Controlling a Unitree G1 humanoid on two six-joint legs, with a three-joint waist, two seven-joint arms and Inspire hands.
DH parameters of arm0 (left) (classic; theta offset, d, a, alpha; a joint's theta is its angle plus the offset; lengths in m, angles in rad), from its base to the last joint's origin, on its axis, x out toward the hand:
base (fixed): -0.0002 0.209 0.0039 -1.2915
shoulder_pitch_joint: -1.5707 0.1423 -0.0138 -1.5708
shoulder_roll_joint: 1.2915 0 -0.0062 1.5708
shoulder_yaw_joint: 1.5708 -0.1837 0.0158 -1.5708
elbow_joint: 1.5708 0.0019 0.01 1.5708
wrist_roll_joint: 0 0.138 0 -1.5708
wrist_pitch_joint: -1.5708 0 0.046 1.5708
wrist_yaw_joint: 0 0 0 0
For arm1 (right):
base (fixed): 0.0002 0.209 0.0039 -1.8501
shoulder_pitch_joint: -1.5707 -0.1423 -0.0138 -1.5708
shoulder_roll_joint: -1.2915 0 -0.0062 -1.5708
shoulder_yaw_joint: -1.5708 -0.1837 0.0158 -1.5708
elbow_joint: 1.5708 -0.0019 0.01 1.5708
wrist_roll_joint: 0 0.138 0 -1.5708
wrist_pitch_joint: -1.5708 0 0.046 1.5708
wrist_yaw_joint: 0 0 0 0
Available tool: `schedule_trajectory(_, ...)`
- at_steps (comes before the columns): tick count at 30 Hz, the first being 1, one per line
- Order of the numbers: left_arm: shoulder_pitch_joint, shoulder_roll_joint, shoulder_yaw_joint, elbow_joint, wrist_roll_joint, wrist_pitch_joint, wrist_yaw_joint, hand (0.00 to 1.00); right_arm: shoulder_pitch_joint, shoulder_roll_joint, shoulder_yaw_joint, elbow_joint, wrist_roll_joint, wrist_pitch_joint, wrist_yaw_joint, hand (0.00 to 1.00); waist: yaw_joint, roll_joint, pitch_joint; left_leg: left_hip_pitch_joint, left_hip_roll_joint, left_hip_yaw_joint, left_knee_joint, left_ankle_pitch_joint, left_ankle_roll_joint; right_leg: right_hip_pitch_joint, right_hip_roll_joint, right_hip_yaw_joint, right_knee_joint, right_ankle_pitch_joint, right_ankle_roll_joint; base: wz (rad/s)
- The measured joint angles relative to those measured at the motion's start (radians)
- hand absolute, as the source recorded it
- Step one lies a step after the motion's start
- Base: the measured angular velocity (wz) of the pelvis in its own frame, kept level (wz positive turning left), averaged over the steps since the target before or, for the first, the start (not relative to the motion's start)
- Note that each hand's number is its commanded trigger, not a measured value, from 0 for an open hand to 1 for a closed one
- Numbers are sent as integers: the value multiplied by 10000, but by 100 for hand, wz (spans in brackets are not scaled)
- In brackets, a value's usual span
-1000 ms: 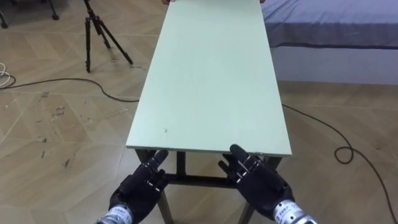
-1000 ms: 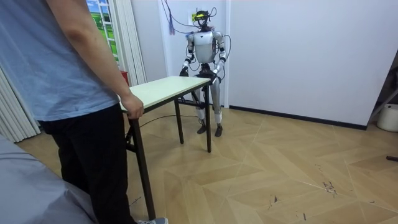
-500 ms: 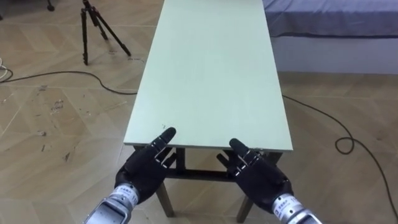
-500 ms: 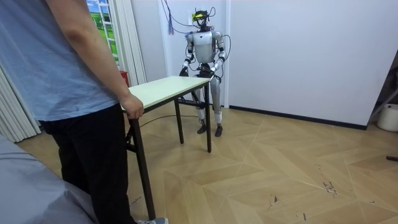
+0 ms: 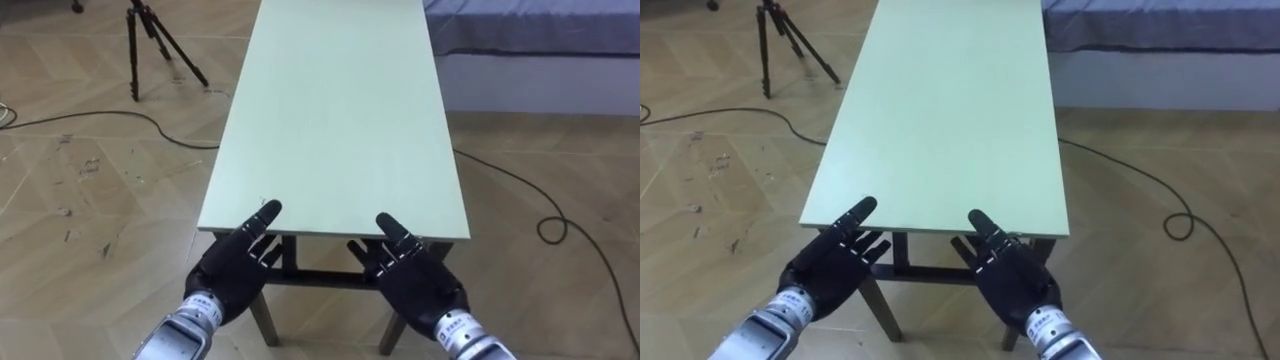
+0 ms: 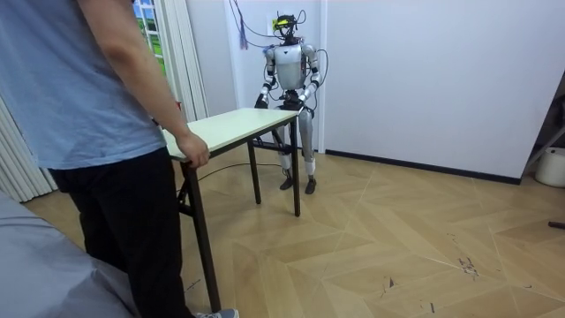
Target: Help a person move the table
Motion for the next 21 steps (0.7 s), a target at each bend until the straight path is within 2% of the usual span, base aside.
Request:
schedule_trajectory(3,0,-1,1,-30,-107,-35,108,0,-117,17,-9,0,13,-104,-242,0,-16,38,30,1,-1,24,-1,0,0,4,1,-6,-3,0,0,0)
schedule_trajectory(6,-10,-106,3,-65,-120,-113,239,0,-194,62,-20,0,334,-390,-447,0,-9,64,48,-2,-1,99,-3,0,0,-6,2,3,-12,-1,1,0)
schedule_trajectory(10,-12,-262,37,-131,-122,-389,506,0,-200,197,-41,-4,389,-648,-584,0,-5,61,48,16,-1,119,-14,1,0,-15,5,41,-9,-1,1,-1)
schedule_trajectory(14,-70,-402,51,-131,-306,-535,724,0,-224,287,-177,-36,472,-726,-810,0,-82,56,47,34,-1,121,-15,0,0,1,5,45,6,-1,1,0)
schedule_trajectory(18,-120,-738,145,-130,-1004,-892,1027,0,-263,586,-380,-45,604,-734,-1049,0,-85,57,47,41,4,122,-15,0,0,5,12,57,26,0,0,0)
schedule_trajectory(21,-123,-784,156,-131,-1287,-986,1077,0,-292,608,-381,-129,779,-734,-1271,0,-101,57,47,42,4,124,-14,1,0,5,13,70,27,0,1,0)
